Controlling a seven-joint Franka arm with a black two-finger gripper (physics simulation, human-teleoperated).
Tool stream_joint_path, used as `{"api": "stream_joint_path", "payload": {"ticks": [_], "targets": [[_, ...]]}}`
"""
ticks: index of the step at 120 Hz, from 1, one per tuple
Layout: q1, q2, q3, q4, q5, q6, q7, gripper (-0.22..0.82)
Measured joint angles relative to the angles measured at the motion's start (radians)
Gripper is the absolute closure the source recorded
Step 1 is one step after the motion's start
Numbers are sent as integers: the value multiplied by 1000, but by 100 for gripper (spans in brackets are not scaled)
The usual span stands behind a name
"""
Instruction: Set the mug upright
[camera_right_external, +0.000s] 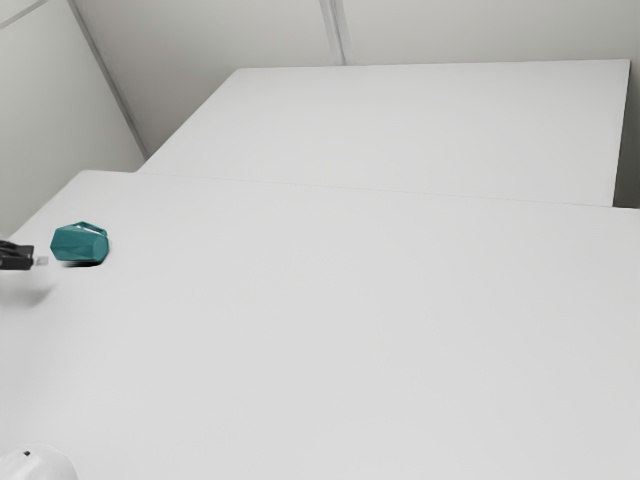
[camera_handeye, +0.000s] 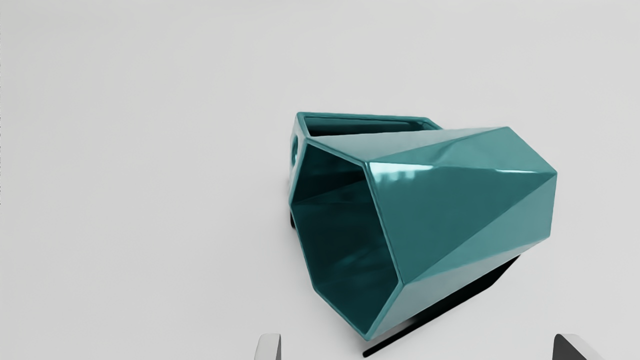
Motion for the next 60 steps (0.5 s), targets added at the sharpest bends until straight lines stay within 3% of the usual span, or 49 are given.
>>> {"api": "stream_joint_path", "payload": {"ticks": [60], "targets": [[-33,55,-37,-6,-62,61,126,1]]}}
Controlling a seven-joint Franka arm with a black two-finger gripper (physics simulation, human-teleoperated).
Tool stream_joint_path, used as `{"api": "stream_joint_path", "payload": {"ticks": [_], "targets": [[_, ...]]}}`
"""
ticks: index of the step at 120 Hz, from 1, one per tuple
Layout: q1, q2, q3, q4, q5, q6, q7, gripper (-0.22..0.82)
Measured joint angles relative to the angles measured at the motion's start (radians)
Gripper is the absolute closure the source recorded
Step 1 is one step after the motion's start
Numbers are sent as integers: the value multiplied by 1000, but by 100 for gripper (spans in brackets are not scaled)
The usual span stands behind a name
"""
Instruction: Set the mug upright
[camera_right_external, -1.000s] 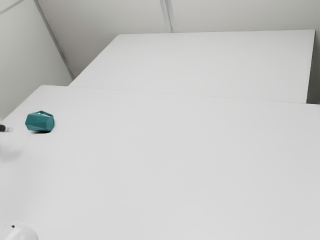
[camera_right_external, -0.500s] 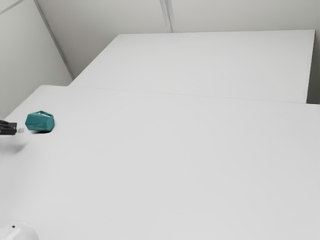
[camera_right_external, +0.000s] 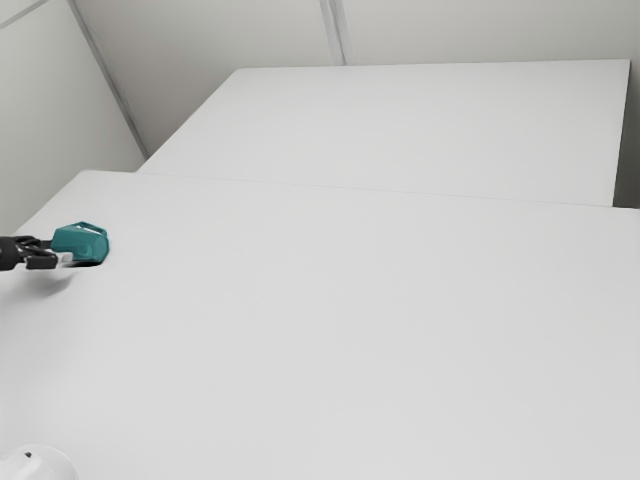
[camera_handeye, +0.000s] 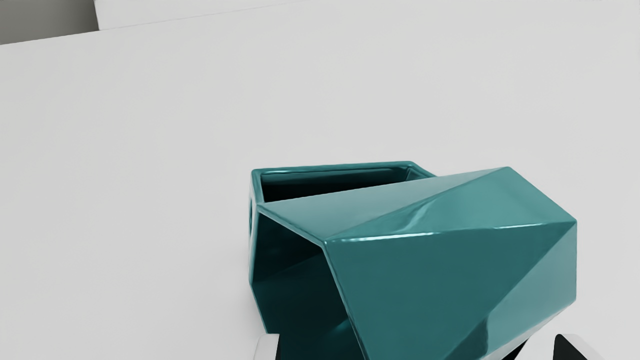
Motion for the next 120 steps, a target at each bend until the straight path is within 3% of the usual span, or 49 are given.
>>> {"api": "stream_joint_path", "payload": {"ticks": [60,120], "targets": [[-37,-7,-8,-38,-6,1,48,6],[-58,-54,-27,-38,-12,7,44,63]]}}
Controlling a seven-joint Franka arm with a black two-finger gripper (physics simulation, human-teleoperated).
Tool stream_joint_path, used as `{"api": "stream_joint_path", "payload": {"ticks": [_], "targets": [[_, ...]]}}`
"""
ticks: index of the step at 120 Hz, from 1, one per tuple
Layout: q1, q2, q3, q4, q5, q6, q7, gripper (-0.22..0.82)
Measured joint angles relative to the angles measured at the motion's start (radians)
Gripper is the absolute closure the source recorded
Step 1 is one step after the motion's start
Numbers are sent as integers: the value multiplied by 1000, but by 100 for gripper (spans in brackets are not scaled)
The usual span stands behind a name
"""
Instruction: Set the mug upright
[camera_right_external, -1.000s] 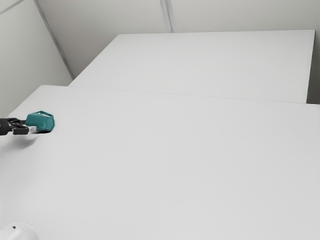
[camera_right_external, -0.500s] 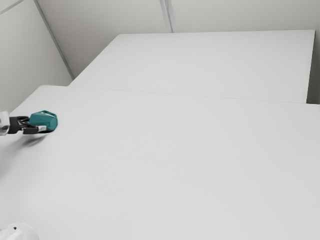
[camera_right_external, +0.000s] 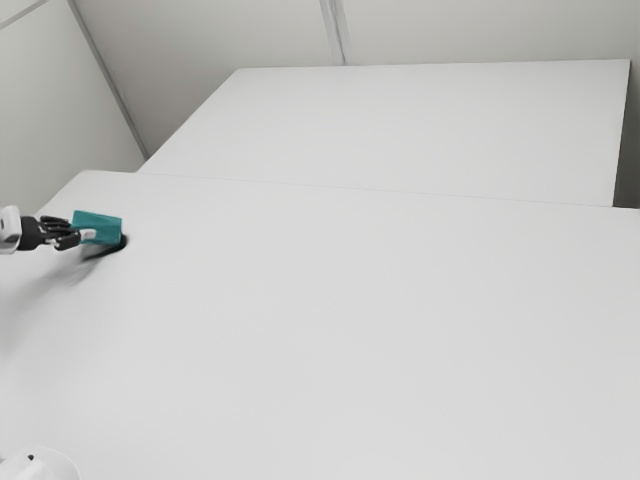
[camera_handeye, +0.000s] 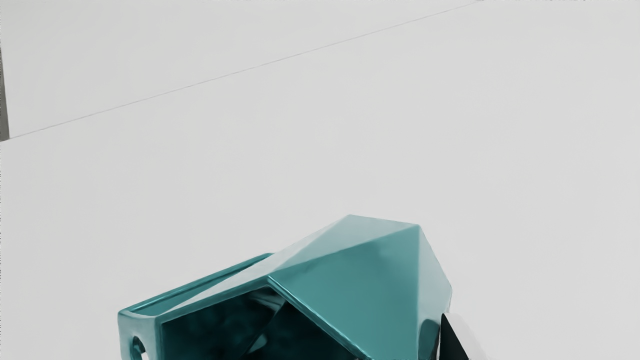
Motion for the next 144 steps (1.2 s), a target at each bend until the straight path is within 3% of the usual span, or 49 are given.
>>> {"api": "stream_joint_path", "payload": {"ticks": [19,56,78,85,104,119,129,144], "targets": [[-1,-8,-14,4,0,2,-4,73],[-38,-73,-3,-11,-1,14,-26,78],[-288,-313,229,-201,-37,20,-103,79],[-365,-390,274,-267,-42,24,-144,79],[-522,-567,334,-447,-31,55,-264,79],[-632,-662,346,-509,138,46,-407,79],[-740,-732,393,-572,242,26,-522,79],[-769,-826,370,-675,331,-3,-694,79]]}}
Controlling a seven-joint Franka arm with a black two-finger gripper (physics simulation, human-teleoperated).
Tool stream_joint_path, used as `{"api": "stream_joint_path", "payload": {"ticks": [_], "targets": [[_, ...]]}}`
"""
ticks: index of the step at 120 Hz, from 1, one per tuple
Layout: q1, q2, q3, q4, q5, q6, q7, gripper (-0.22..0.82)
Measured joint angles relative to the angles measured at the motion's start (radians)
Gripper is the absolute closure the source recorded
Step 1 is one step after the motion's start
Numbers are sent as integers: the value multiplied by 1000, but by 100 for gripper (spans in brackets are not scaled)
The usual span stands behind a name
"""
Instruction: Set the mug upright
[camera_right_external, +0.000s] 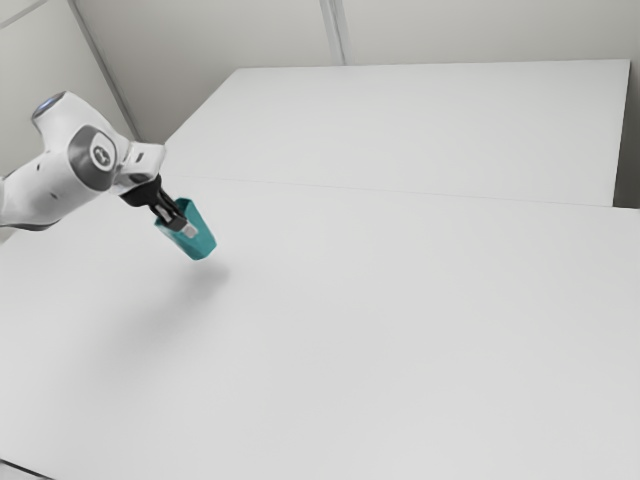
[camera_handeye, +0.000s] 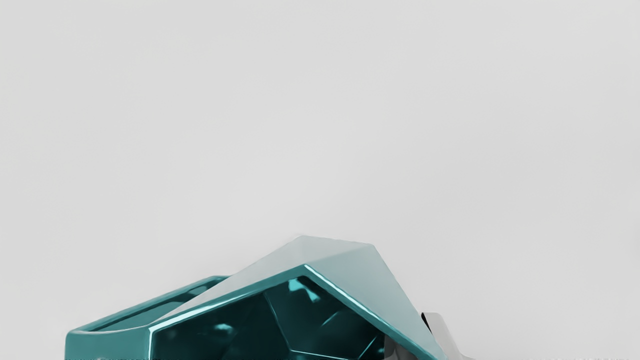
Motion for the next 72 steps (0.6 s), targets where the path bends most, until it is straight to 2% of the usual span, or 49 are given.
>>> {"api": "stream_joint_path", "payload": {"ticks": [11,37,72], "targets": [[-8,-44,-35,-49,48,-23,-119,79],[-39,-66,-116,-64,147,-97,-375,79],[-83,-73,-180,-88,169,-199,-643,79]]}}
